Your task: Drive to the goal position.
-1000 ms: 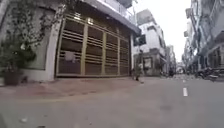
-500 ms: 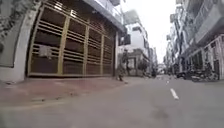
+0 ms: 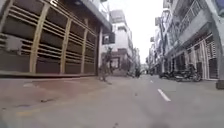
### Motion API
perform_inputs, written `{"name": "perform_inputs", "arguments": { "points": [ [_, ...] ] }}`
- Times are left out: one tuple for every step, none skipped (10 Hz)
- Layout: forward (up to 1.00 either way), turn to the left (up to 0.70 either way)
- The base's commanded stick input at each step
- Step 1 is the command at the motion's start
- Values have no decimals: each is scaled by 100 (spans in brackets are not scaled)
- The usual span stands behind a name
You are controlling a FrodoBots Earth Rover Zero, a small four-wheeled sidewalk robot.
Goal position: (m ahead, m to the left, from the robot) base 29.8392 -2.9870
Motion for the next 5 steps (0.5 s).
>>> {"name": "perform_inputs", "arguments": {
  "points": [
    [100,-40],
    [100,-40],
    [100,-40],
    [100,-40],
    [100,-40]
  ]
}}
